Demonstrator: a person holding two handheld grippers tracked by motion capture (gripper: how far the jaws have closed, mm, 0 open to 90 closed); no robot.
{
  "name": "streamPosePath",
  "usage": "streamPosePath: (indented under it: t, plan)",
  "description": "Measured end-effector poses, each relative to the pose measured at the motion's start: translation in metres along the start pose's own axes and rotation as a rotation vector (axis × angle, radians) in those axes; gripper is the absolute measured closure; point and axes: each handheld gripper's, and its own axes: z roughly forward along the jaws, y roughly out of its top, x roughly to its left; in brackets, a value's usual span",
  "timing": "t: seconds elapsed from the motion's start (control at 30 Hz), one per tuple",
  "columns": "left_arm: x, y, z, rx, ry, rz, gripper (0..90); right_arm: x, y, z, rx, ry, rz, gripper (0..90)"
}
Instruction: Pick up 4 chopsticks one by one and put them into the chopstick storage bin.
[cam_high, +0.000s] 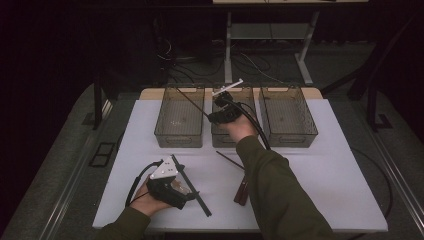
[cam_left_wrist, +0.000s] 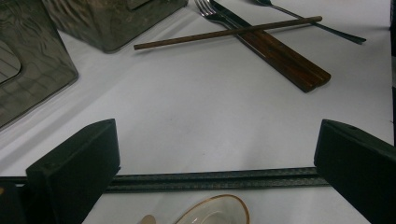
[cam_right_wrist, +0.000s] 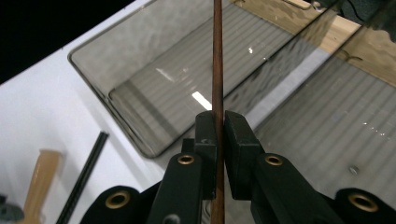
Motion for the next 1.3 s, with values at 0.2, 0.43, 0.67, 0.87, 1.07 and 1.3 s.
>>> streamPosePath:
  t: [0.2,0.43,0.67,0.87,1.07,1.3]
  plan:
    - [0.0,0.0,0.0,0.0,-0.006,0.001,0.0,0.002,0.014,0.015,-0.009,-0.009,0.018,83.9]
    - [0.0,0.0,0.0,0.0,-0.01,0.003,0.0,0.009,0.023,0.033,-0.018,-0.014,0.044,83.9]
    - [0.0,0.001,0.0,0.0,-0.012,0.015,0.0,0.017,0.03,0.048,-0.013,-0.027,0.055,83.9]
    - [0.0,0.001,0.0,-0.004,-0.016,0.012,0.0,0.018,0.035,0.055,0.028,-0.084,0.087,83.8]
    - [-0.001,0.001,0.0,-0.008,-0.018,0.012,0.0,0.02,0.04,0.059,0.03,-0.11,0.103,71.2]
    - [-0.001,0.001,0.0,-0.013,-0.019,0.006,0.0,0.021,0.04,0.058,0.028,-0.111,0.093,62.1]
